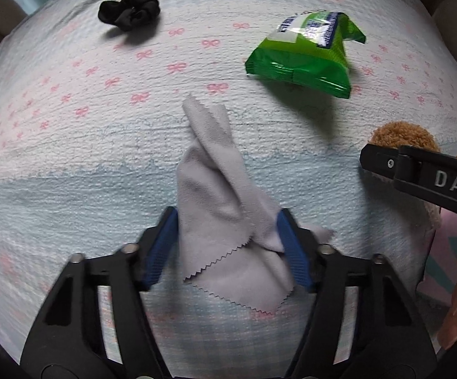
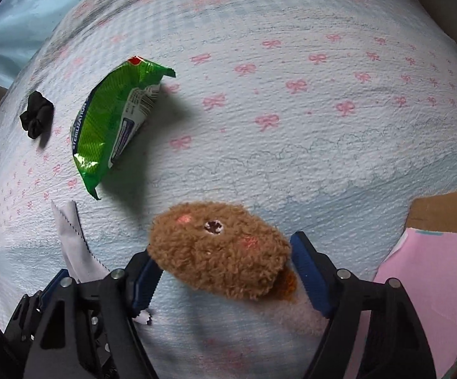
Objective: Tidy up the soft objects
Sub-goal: 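Grasp the grey cloth with the left tool while the right tool grasps the brown fuzzy toy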
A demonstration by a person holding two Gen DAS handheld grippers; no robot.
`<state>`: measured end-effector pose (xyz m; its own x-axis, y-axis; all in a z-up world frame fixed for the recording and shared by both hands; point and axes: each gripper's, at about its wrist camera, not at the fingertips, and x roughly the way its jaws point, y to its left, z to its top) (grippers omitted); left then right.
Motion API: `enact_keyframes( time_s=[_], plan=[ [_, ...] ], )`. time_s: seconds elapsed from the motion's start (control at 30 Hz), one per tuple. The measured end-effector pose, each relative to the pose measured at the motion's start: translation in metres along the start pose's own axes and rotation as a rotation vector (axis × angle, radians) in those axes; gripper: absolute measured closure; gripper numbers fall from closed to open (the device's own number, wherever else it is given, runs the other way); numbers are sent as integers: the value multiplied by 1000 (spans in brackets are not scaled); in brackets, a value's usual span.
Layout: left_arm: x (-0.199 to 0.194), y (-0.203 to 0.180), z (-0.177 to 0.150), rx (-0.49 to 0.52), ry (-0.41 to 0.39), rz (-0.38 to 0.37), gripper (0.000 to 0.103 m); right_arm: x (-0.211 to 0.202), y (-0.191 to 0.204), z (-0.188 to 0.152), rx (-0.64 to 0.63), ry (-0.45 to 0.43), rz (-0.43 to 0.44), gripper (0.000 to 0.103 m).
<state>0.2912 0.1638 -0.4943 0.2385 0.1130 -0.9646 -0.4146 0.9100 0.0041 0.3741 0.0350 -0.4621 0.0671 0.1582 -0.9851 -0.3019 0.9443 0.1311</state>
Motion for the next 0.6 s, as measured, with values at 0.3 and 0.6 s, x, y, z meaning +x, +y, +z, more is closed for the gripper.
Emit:
enact_keyframes(
  time_s=[0.3, 0.6],
  plan=[
    [-5, -8, 6, 5, 6, -30, 94, -8, 7, -10, -16, -31, 23, 50],
    [-52, 9, 15, 7, -65, -35, 94, -44, 11, -20, -26, -91, 32, 51]
  ],
)
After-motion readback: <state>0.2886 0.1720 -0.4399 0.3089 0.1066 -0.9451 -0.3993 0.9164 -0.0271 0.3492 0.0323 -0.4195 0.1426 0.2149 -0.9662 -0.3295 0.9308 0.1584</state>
